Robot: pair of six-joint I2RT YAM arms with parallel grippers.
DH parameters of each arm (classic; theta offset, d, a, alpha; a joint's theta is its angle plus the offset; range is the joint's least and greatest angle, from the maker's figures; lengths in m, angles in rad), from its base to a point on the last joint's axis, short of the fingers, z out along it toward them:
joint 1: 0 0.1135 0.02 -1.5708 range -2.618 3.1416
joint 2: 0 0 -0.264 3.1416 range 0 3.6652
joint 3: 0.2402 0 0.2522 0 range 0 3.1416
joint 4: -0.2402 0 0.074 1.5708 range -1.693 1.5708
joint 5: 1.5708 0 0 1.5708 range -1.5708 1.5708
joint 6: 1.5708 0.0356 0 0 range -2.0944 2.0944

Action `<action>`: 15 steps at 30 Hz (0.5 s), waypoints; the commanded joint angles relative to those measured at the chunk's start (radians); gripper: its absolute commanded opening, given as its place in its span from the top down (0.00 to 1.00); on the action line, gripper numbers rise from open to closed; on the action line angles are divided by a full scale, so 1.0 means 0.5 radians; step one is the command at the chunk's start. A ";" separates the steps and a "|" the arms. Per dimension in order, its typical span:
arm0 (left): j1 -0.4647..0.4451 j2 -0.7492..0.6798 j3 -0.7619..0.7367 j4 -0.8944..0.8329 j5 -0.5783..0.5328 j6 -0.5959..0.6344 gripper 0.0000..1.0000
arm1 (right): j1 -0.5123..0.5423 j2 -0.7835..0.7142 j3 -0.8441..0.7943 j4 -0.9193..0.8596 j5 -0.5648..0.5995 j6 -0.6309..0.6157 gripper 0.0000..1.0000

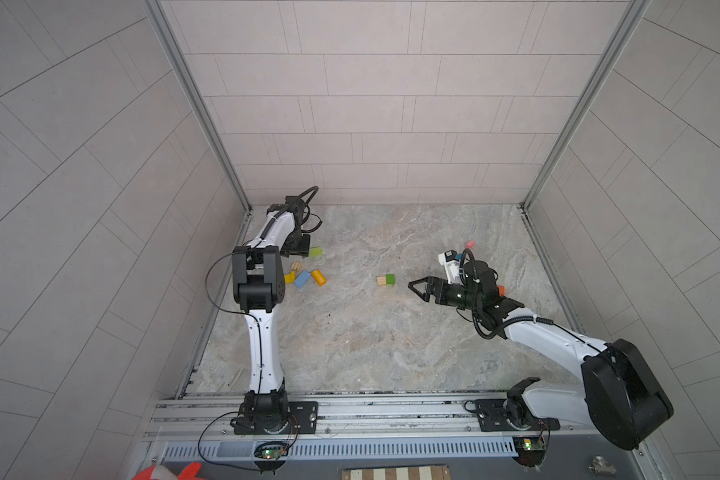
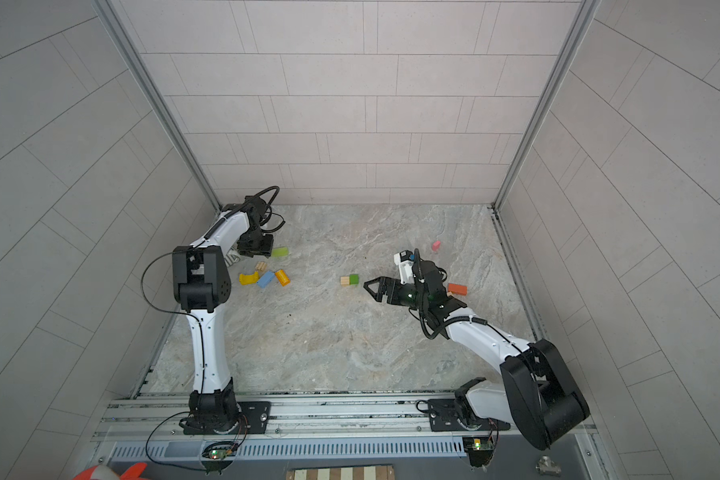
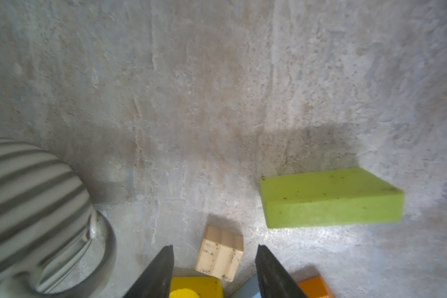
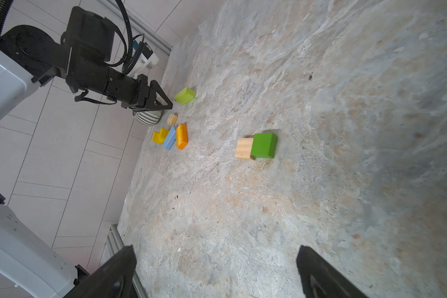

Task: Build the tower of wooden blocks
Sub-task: 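Lower the left gripper onto the small wood piece near the mug and grip it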

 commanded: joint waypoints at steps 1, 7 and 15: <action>0.018 -0.003 -0.047 -0.024 0.047 0.029 0.44 | 0.009 0.031 0.001 0.065 0.005 0.024 0.02; 0.036 0.015 -0.078 -0.023 0.101 0.031 0.45 | 0.009 0.024 -0.015 0.064 0.010 0.009 0.03; 0.044 0.036 -0.115 -0.035 0.120 0.038 0.50 | 0.009 0.036 -0.012 0.060 0.010 0.005 0.03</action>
